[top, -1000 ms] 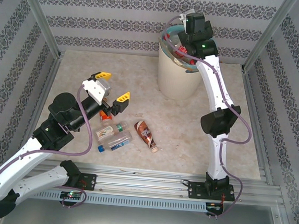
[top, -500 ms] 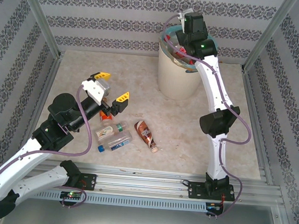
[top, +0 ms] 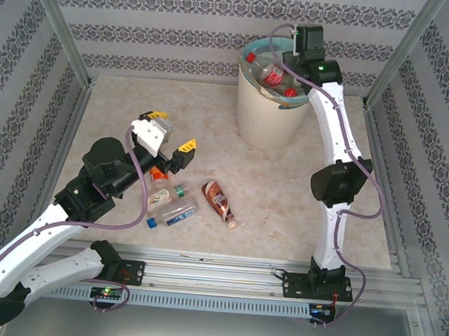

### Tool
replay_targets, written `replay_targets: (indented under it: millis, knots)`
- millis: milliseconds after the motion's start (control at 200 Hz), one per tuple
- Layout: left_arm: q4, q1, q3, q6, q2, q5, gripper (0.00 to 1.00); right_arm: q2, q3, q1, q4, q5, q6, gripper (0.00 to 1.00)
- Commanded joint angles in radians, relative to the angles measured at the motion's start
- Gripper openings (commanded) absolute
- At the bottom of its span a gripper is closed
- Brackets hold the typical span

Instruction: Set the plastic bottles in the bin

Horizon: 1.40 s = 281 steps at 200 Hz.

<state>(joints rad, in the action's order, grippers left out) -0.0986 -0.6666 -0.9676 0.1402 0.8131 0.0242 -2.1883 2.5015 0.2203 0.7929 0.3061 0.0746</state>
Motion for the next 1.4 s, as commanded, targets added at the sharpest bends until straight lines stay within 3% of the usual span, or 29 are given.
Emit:
replay_targets:
  millis: [0,250,450,719,909,1104,1229,1399]
  knots:
    - [-0.033,-0.007,-0.006,-0.030,-0.006,0.028,0.89,0.035,-0.032,-0.018,0.045,-0.065,-0.088,0.60]
    - [-0.051,-0.007,-0.017,-0.022,-0.002,0.031,0.89,0.044,-0.066,-0.022,0.041,-0.105,-0.104,0.58]
    - [-0.090,-0.007,-0.030,-0.037,0.003,0.046,0.89,0.033,0.075,-0.019,0.057,-0.136,-0.096,0.56]
    - [-0.287,-0.007,-0.107,-0.101,0.034,0.101,0.89,0.153,0.095,0.036,0.061,-0.140,-0.116,0.65]
    - [-0.585,-0.007,-0.194,-0.157,0.130,0.101,0.87,0.401,-0.220,0.135,-0.063,-0.128,-0.145,0.66]
    - [-0.735,0.014,-0.181,-0.323,0.248,0.258,0.88,0.700,-0.706,0.297,-0.360,-0.113,-0.176,0.65]
    - [-0.741,0.150,-0.161,-0.430,0.324,0.138,0.88,0.817,-0.929,0.402,-0.487,-0.087,-0.205,0.64]
    - [-0.630,0.356,-0.092,-0.533,0.406,-0.046,0.88,0.874,-1.053,0.483,-0.509,-0.057,-0.252,0.66]
